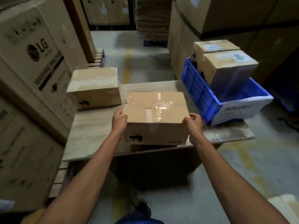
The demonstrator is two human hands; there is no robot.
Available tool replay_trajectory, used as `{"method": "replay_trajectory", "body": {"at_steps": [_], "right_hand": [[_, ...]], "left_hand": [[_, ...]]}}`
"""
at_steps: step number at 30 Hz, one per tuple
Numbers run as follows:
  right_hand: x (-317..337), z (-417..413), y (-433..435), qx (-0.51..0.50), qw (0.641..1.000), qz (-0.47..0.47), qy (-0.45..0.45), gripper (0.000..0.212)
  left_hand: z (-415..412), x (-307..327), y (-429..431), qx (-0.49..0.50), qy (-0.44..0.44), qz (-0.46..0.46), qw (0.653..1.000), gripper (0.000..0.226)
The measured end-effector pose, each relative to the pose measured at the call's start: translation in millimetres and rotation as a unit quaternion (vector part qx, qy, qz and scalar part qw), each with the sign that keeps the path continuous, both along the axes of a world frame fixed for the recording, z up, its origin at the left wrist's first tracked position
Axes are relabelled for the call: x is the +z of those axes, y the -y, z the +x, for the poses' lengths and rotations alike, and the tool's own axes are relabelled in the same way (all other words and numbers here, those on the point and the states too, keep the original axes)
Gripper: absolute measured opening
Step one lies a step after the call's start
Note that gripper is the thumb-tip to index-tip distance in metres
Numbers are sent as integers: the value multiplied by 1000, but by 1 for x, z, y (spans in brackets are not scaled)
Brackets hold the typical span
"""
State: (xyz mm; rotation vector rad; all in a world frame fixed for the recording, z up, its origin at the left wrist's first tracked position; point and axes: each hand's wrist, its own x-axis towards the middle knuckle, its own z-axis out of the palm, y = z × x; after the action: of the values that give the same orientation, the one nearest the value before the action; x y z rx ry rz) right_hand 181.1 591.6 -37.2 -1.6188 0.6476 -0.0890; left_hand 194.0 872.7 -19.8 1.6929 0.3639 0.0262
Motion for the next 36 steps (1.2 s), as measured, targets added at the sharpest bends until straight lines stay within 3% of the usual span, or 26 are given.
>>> {"method": "replay_trajectory", "body": {"at_steps": [4, 11, 15, 17, 20, 23, 29, 32, 36], "right_hand": [[-33, 21, -16, 34, 998, -31, -39, 46], [-53, 69, -23, 33, 990, -132, -29, 49], [-55, 94, -28, 46, 962, -261, -61, 43], [-59, 98, -32, 71, 915, -396, -38, 37], [-73, 98, -40, 189, 805, -561, 24, 32], [-74, 102, -51, 253, 768, -586, 58, 45], [-85, 105, -49, 253, 773, -577, 69, 53], [-86, 107, -50, 262, 776, -571, 47, 52], [-74, 121, -45, 280, 729, -623, 47, 43]], "left_hand": [[22, -53, -24, -22, -24, 12, 999, 68], [59, -69, -18, -52, -53, 173, 982, 50], [72, -87, -15, -136, -40, 373, 917, 64], [76, -89, -12, -132, -13, 473, 871, 64], [87, -87, -11, -156, 58, 538, 827, 53], [102, -83, -8, -230, 109, 540, 802, 50], [103, -83, 0, -248, 84, 563, 784, 66], [103, -83, 6, -243, 60, 589, 768, 60], [107, -70, 13, -251, 31, 618, 744, 58]]}}
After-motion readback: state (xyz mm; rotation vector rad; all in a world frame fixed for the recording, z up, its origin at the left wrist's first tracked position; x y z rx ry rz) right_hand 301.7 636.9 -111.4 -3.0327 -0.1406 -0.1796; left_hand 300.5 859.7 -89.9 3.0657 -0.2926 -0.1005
